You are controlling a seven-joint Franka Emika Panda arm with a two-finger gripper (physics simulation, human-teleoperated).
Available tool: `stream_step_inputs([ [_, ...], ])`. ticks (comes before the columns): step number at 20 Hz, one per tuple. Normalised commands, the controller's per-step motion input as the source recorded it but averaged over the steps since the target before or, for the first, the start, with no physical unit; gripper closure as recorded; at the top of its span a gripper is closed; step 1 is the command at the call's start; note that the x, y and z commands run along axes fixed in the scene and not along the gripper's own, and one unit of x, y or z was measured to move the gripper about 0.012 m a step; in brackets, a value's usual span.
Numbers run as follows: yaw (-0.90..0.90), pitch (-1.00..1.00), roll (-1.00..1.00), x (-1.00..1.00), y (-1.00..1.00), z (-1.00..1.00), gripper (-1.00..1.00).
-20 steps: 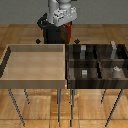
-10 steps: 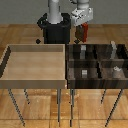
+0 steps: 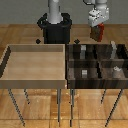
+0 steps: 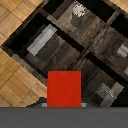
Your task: Place the box of cereal into the appropriate compartment.
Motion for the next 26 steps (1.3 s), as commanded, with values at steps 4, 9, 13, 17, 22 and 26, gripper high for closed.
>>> stream_step_inputs([
  [4, 0.00, 0.00, 0.00, 0.00, 1.00, 0.00, 1.00],
  [9, 0.00, 0.00, 0.00, 0.00, 1.00, 0.00, 1.00],
  [13, 0.00, 0.00, 0.00, 0.25, 0.00, 0.00, 1.00],
  [17, 0.00, 0.00, 0.00, 0.00, 0.00, -0.75, 1.00],
  [22, 0.00, 0.00, 0.00, 0.00, 0.00, -1.00, 1.00],
  [26, 0.00, 0.00, 0.00, 0.00, 0.00, -1.00, 1.00],
])
